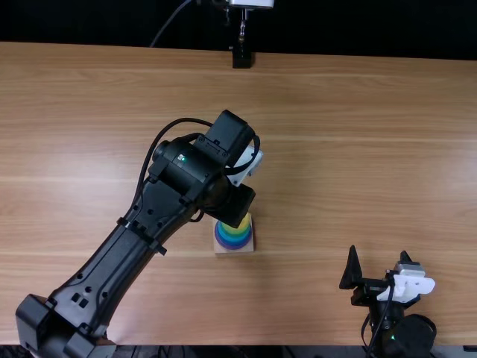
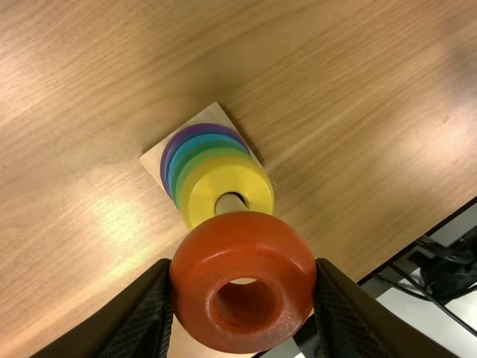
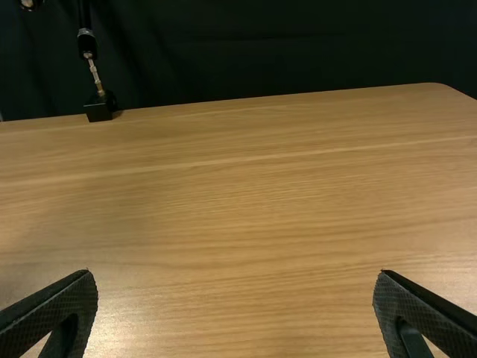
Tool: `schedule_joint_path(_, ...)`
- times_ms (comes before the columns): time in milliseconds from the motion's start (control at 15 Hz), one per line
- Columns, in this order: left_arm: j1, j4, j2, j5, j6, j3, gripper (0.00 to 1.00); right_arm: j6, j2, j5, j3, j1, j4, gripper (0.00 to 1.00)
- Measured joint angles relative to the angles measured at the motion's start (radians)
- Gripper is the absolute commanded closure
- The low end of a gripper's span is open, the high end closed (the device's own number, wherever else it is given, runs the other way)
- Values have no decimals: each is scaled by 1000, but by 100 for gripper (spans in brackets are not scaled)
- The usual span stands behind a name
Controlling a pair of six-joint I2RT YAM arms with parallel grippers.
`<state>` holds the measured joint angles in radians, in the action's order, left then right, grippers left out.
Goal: Build the Hanoi tower: stack the rings onto the peg from bottom to top in this color order: purple, dark blue, light blue, dark green, light green, yellow, orange.
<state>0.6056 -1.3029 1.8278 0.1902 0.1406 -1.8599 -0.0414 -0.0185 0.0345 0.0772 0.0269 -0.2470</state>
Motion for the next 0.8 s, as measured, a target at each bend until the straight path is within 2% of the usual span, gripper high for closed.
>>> schedule_joint_path(733, 23, 14, 34, 0, 21, -8, 100, 0, 0, 0, 0, 0, 0, 0)
schedule_joint_path(800, 23, 14, 34, 0, 21, -7, 84, 0, 0, 0, 0, 0, 0, 0)
